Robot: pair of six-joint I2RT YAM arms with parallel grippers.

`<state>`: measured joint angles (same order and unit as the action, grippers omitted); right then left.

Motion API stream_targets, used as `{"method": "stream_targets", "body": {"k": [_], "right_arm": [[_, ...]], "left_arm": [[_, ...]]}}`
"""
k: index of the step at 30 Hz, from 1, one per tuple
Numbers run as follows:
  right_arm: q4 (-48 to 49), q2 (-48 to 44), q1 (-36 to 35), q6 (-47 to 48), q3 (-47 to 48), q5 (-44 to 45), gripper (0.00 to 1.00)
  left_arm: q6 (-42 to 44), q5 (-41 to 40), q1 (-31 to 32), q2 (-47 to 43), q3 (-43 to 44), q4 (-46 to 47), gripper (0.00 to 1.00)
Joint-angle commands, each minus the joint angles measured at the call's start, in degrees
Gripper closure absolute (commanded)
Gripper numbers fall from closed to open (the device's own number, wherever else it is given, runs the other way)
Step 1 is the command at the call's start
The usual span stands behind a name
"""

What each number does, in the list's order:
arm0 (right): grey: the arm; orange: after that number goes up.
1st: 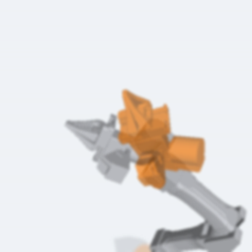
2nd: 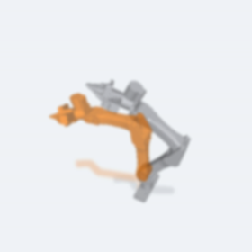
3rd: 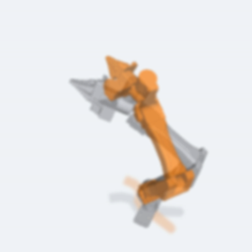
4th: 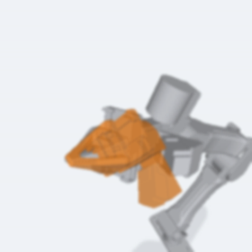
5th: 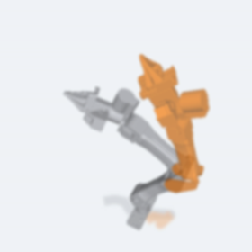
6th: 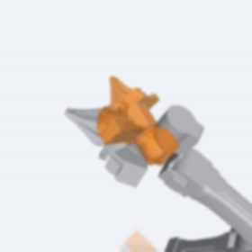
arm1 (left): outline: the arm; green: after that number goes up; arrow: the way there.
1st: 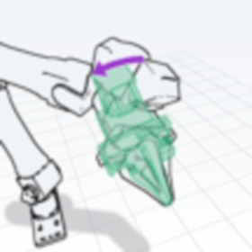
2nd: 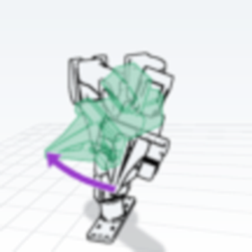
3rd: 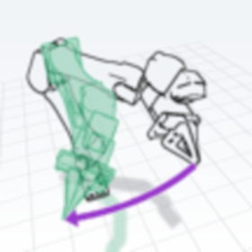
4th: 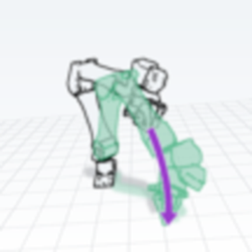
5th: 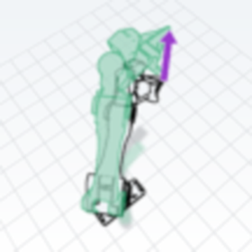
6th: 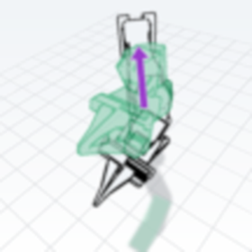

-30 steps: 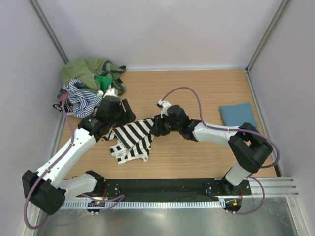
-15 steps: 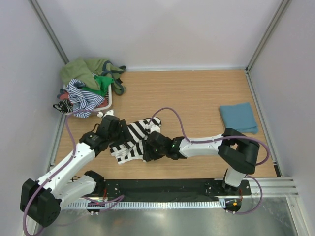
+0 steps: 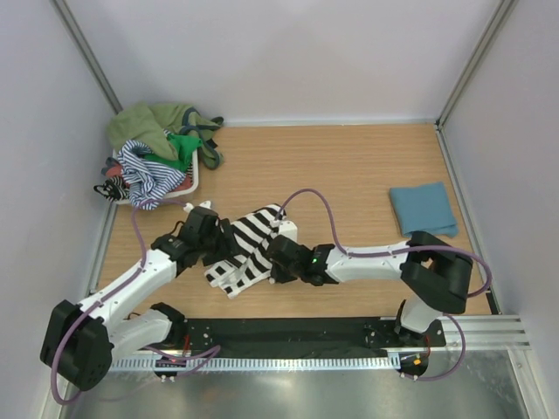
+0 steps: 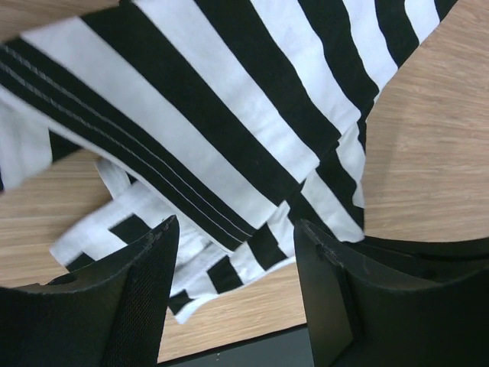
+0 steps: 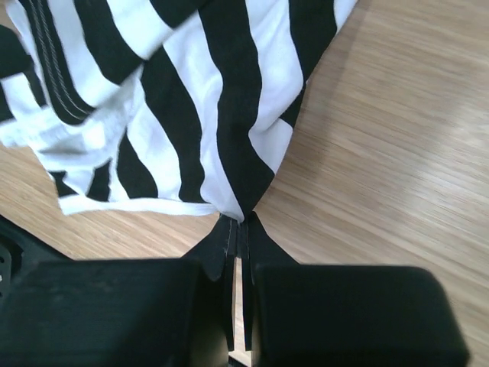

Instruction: Fold and stack the tank tops

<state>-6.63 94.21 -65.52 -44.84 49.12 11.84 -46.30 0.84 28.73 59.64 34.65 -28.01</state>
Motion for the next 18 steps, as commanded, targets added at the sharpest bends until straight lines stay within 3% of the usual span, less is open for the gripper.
{"method": "stream_targets", "body": {"k": [1, 11, 18], "right_arm": [[-2.7, -5.5, 0.0, -1.0, -0.4, 5.5, 0.99], [-4.5, -5.5, 0.0, -1.0, 0.9, 7.1, 0.99], [-4.1, -5.4, 0.0, -0.5, 1.9, 7.0, 0.99]], "left_arm": [[0.1, 3.1, 0.0, 1.2, -1.3, 4.3, 0.37], [-0.5, 5.3, 2.0, 5.0, -3.9, 10.5, 0.37], [-0.9, -6.6, 10.1, 1.4, -1.9, 7.5, 0.39]]}}
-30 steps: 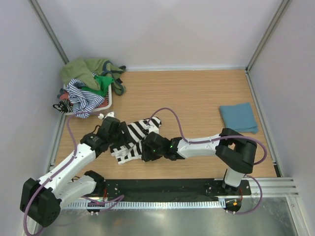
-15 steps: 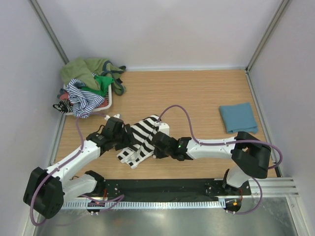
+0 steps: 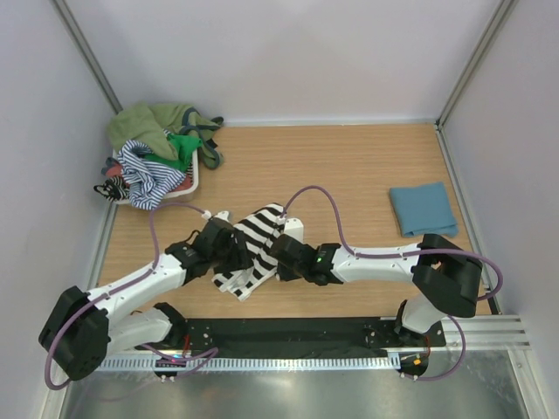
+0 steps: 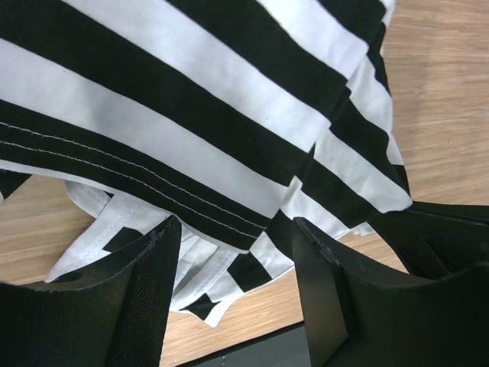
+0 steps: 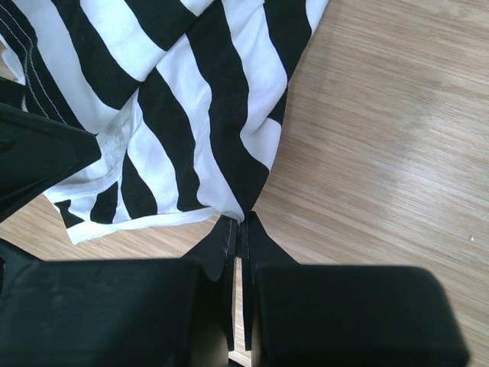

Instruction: Fold and stack the tank tops

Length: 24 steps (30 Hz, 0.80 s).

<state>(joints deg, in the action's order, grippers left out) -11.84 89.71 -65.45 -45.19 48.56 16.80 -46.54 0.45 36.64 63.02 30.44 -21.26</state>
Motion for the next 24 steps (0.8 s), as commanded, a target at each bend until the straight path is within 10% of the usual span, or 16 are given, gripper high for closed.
{"method": "stream_targets", "body": {"k": [1, 10, 14, 24], "right_arm": [[1.1, -0.9, 0.0, -0.1, 2.3, 2.0, 0.99], [1.1, -1.9, 0.0, -0.2, 1.9, 2.2, 0.99], [-2.0, -3.4, 0.1, 0.2, 2.0, 4.8, 0.99], [-16.5, -16.0, 27.4, 10.5, 3.6, 3.5, 0.99]], "left_arm": [[-0.7, -7.8, 2.6, -1.9, 2.6, 0.3, 0.4], [-0.1, -7.8, 4.2, 8.0, 5.8, 0.2, 0.55], [1.7, -11.1, 3.9, 9.0, 7.7, -1.2, 1.0], [5.5, -0.6, -21.2, 0.9, 22.6, -7.6, 1.0]]}}
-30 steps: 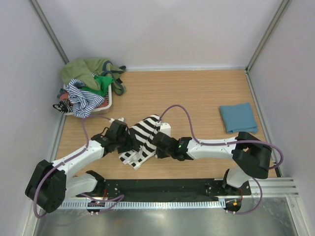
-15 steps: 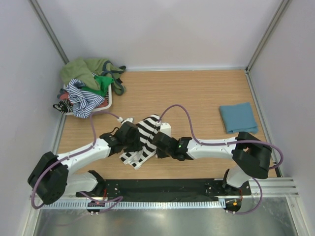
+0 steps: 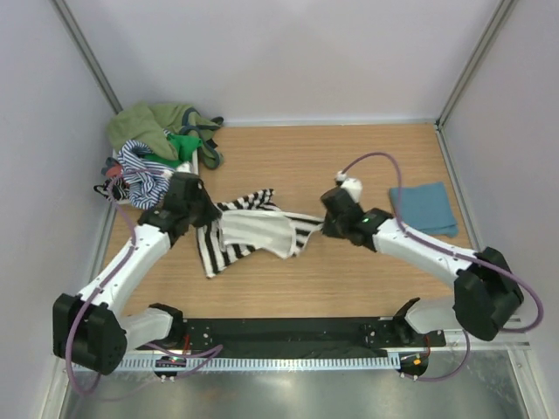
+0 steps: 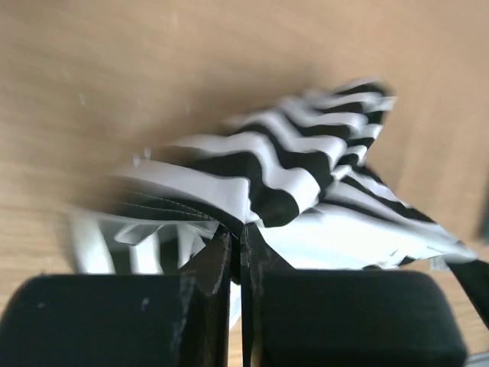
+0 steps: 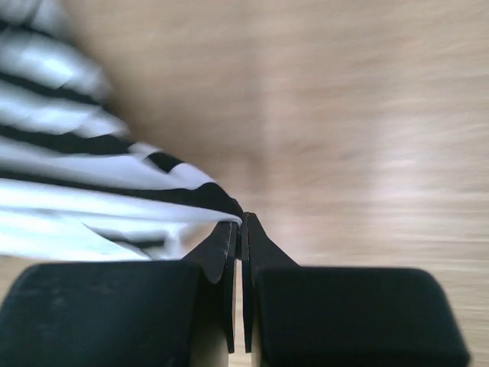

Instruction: Fold and stack the tank tops

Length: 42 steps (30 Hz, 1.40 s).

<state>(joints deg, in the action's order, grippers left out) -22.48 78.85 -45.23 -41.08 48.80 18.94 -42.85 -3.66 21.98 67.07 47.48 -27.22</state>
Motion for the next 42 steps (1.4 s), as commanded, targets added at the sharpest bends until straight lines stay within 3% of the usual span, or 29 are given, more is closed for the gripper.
{"method": "stream_targets", "body": {"k": [1, 4, 8, 12, 20, 23, 25, 28, 31, 37, 42], "right_arm": [[-7.0, -6.8, 11.5, 7.8, 4.9, 1.2, 0.99], [-11.8, -8.5, 16.5, 12.1, 12.4, -0.2, 0.99], [-16.2, -11.4, 16.8, 14.8, 17.8, -1.1, 0.99], [-16.4, -15.4, 16.9, 15.3, 12.8, -6.5, 0.99], [-15.2, -20.1, 16.9, 13.2, 1.5, -5.3, 0.92], [-15.2, -19.2, 17.0, 10.9, 0.8, -4.0, 0.55], [-14.5, -18.4, 16.9, 10.8, 0.1, -5.9, 0.51], [-7.3, -19.7, 16.3, 10.3, -3.4, -16.5, 0.51], [-3.3, -19.4, 11.3, 10.2, -5.3, -24.1, 0.52], [-1.3, -8.9, -7.6, 8.0, 1.1, -17.3, 0.47], [3.7, 0.0, -11.5, 5.0, 2.2, -16.0, 0.44]], "left_arm": [[1.6, 6.4, -8.2, -3.5, 7.2, -2.2, 1.0], [1.4, 9.4, -11.7, -3.7, 15.2, -6.0, 1.0], [1.8, 15.2, -11.8, -5.2, 17.1, -8.7, 1.0], [1.5, 19.2, -11.8, -10.6, 11.0, -9.0, 1.0], [0.2, 19.0, -11.9, -19.2, -5.5, -6.1, 0.96], [-1.5, 19.7, -11.9, -18.2, -10.3, -2.6, 0.95], [-3.0, 22.4, -11.8, -16.4, -12.3, 1.2, 0.97], [-3.1, 22.6, -11.8, -13.8, -12.5, 3.7, 0.98], [-3.3, 21.4, -11.9, -11.6, -12.1, 5.1, 0.98], [-5.5, 18.9, -12.0, -9.1, -12.0, 7.8, 0.99], [-6.7, 17.7, -12.6, -8.8, -11.7, 9.1, 1.0]]}}
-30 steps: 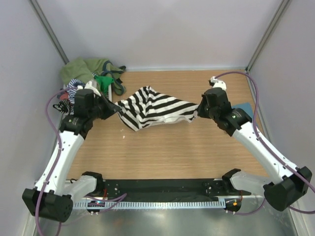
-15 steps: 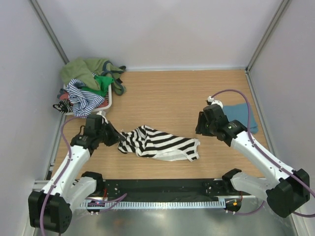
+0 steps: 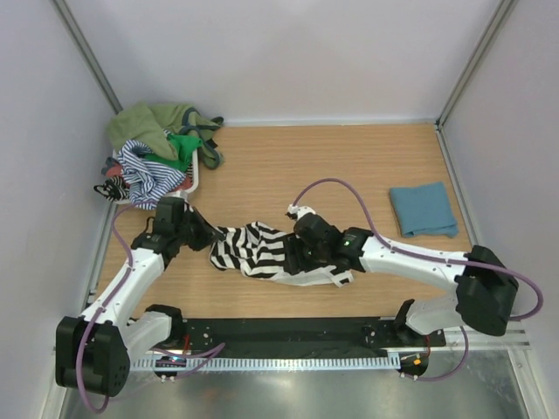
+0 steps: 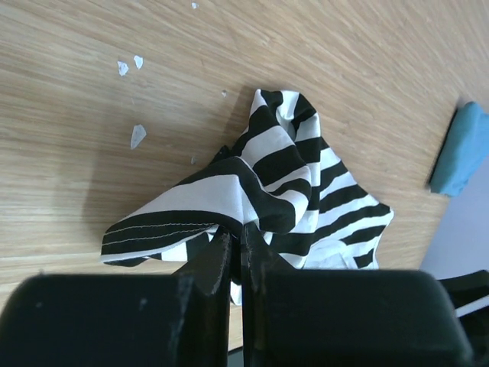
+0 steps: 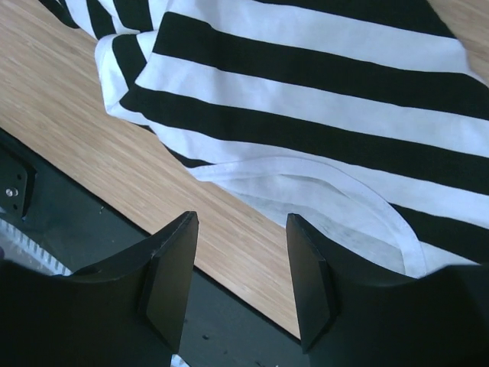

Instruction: Fold and stack the tank tops

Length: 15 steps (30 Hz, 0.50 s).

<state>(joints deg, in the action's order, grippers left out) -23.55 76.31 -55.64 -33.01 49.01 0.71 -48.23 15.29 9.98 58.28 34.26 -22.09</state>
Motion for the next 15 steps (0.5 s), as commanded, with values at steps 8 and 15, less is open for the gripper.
{"method": "stream_targets", "body": {"k": [8, 15], "right_arm": [[11.9, 11.9, -2.4, -3.6, 4.1, 2.3, 0.44], [13.5, 18.2, -2.5, -2.2, 6.6, 0.2, 0.57]], "left_arm": [[-1.6, -1.8, -1.1, -0.1, 2.6, 3.7, 1.0], [-1.3, -2.0, -1.1, -0.1, 3.5, 3.5, 1.0]]}}
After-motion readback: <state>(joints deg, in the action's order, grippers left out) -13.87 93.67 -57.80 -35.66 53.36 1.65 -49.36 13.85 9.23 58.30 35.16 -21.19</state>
